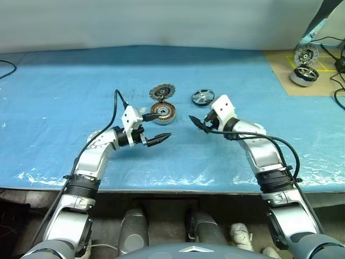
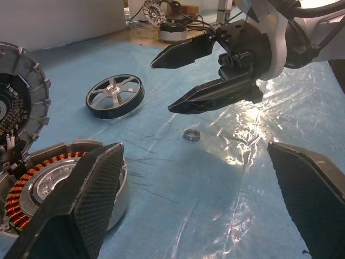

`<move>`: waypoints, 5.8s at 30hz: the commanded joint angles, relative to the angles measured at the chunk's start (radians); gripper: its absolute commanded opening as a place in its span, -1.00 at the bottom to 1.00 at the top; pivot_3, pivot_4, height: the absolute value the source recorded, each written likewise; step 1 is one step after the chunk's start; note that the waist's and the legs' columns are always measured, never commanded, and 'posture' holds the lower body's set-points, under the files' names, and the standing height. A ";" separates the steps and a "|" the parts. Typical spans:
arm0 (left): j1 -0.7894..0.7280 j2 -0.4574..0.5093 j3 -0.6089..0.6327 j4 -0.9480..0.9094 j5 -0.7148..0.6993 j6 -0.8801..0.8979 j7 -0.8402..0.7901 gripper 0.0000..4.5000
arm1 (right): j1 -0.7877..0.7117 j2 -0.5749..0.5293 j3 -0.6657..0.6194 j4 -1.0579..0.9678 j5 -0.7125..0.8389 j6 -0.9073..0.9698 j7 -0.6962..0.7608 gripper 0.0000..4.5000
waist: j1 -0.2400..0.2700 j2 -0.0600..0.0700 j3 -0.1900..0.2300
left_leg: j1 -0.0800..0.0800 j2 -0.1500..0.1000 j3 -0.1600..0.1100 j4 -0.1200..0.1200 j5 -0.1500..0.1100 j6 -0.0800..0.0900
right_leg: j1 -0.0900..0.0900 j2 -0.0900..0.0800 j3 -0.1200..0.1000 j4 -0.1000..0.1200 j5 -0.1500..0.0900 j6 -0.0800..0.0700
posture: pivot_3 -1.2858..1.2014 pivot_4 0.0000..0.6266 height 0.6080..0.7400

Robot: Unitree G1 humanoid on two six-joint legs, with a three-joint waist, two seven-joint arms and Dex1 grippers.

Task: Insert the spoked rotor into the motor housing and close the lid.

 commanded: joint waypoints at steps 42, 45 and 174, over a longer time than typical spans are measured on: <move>0.047 0.109 0.175 0.014 -0.038 -0.013 0.073 0.99 | -0.367 0.098 0.217 0.303 -0.012 -0.167 0.412 1.00 | -0.027 0.000 0.000 | -0.001 0.001 -0.002 0.000 0.000 0.000 | 0.000 0.000 -0.006 0.001 -0.002 -0.004 | 0.03 -0.52 1.00; 0.068 0.097 0.166 -0.006 -0.037 -0.016 0.085 0.99 | -0.447 0.162 0.248 0.481 -0.045 -0.214 0.446 1.00 | -0.024 0.000 0.000 | -0.003 0.002 -0.004 0.000 0.000 0.000 | 0.000 0.000 -0.009 0.002 -0.003 -0.006 | 0.03 -0.52 1.00; 0.068 0.023 -0.031 -0.115 -0.019 0.040 -0.003 1.00 | 0.164 0.024 -0.139 -0.139 0.107 0.293 0.030 0.85 | 0.001 0.000 0.000 | 0.003 -0.002 -0.020 -0.010 0.003 0.005 | 0.017 -0.013 -0.026 -0.014 -0.006 -0.009 | 0.03 -0.52 1.00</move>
